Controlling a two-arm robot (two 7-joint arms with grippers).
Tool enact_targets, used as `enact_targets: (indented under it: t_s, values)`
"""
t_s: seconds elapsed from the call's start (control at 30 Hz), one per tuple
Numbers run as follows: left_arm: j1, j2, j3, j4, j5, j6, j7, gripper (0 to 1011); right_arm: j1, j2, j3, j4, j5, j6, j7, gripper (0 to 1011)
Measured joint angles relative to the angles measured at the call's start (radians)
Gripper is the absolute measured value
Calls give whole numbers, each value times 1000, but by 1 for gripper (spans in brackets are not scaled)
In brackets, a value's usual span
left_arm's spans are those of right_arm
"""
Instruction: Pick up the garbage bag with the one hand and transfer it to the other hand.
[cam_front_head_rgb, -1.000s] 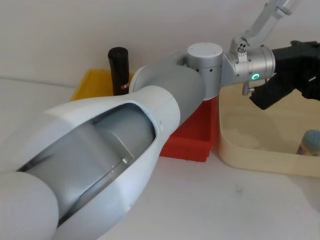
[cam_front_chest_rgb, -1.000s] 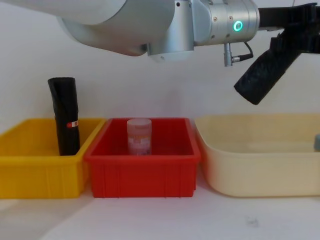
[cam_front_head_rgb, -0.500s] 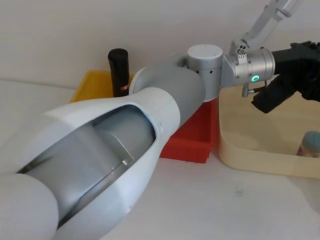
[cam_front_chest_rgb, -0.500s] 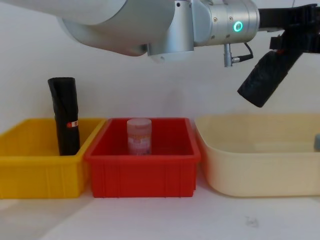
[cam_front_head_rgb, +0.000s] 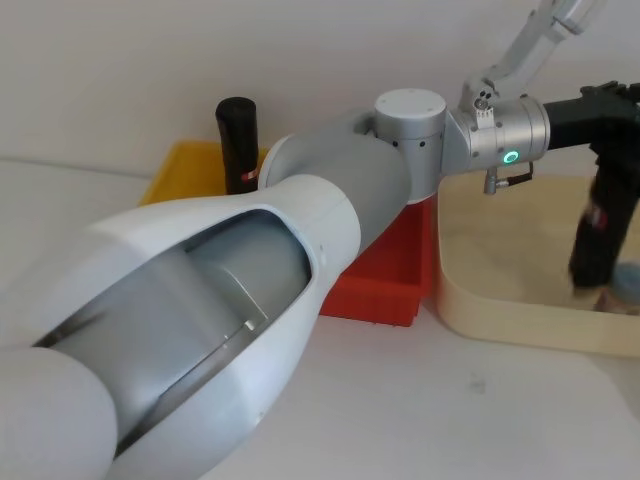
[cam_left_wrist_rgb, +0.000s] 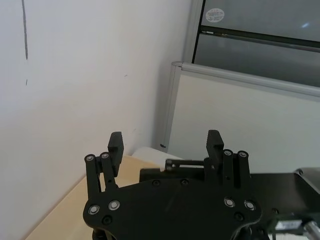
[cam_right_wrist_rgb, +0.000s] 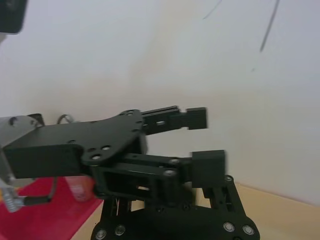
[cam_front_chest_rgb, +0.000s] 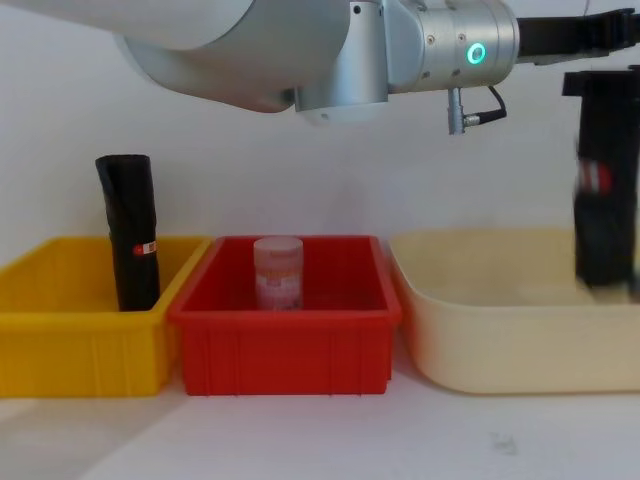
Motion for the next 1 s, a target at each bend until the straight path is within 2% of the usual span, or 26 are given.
enact_targets:
  t_s: [0.73,1.0]
  values:
    - [0,0,0,0,-1,-1,0,1001,-1,33,45,18,-16,22,-25,701]
    - [0,0,0,0,-1,-1,0,1001,-2,36,51,20,-18,25,-26,926]
